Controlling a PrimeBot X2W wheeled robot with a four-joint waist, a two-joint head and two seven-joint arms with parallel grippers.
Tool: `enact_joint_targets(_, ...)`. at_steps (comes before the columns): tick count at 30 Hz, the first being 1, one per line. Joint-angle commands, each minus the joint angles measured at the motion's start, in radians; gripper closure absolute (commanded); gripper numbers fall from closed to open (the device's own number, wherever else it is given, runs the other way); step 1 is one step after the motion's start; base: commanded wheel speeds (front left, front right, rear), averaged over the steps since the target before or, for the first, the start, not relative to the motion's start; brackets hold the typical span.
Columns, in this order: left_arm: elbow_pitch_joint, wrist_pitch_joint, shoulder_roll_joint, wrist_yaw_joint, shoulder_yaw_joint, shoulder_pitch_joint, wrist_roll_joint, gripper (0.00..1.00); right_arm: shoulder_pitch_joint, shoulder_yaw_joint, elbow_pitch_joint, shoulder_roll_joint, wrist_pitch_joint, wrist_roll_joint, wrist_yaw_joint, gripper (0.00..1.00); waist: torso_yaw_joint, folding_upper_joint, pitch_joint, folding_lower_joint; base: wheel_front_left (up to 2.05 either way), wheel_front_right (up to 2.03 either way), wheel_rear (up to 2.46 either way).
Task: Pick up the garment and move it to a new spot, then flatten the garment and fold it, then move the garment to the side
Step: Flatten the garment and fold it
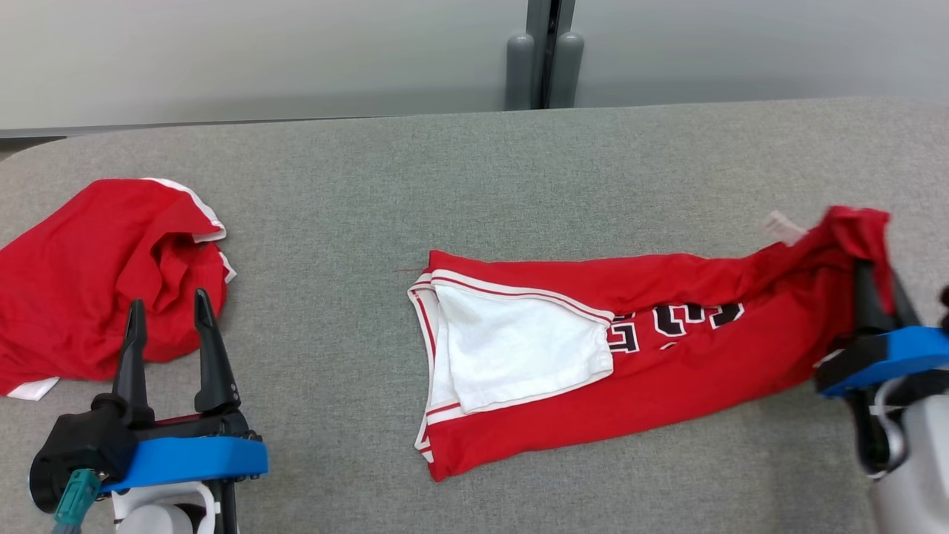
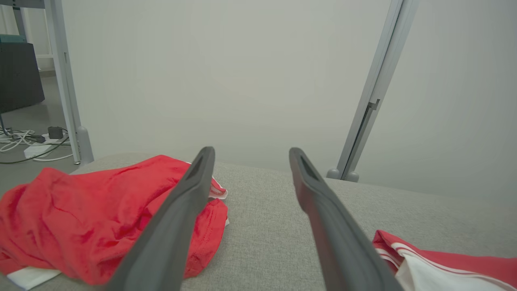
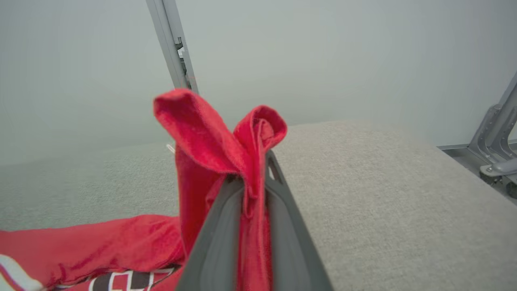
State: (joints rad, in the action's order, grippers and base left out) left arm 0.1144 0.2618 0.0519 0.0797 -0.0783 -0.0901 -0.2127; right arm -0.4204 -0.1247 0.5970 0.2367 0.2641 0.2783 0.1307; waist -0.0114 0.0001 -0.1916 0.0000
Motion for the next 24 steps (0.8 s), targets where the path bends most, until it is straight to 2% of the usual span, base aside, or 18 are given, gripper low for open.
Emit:
enact_joint_targets(1,0.001,0.004,-0.002,-0.003,0.004,-0.002,-0.004,0.0,0.017,0.015,-0.016,-0.01,0.0,-0.006,0.0,1.0,-0.001,-0.0001,0.0,0.0,0.0,0.0,0.0)
enact_joint_targets(9,-0.005,0.004,-0.002,-0.02,0.024,-0.009,-0.014,0.0,0.052,0.192,-0.125,-0.123,-0.003,0.002,0.0,1.0,0.007,-0.0001,-0.008,0.0,0.0,0.0,0.0)
enact_joint_targets(13,0.003,0.004,-0.002,-0.012,0.021,-0.022,-0.014,0.0,0.037,0.283,-0.146,-0.164,-0.013,0.019,0.0,1.0,0.015,-0.0001,-0.019,0.0,0.0,0.0,0.0)
enact_joint_targets(18,0.012,0.004,-0.002,-0.01,0.039,-0.042,-0.016,0.0,0.001,0.386,-0.145,-0.185,-0.012,0.05,0.0,1.0,0.033,-0.0001,-0.037,0.0,0.0,0.0,0.0)
enact_joint_targets(24,0.024,0.004,-0.002,-0.012,0.065,-0.065,-0.023,0.0,-0.045,0.525,-0.136,-0.186,-0.006,0.163,0.0,1.0,0.067,-0.0001,-0.053,0.0,0.0,0.0,0.0)
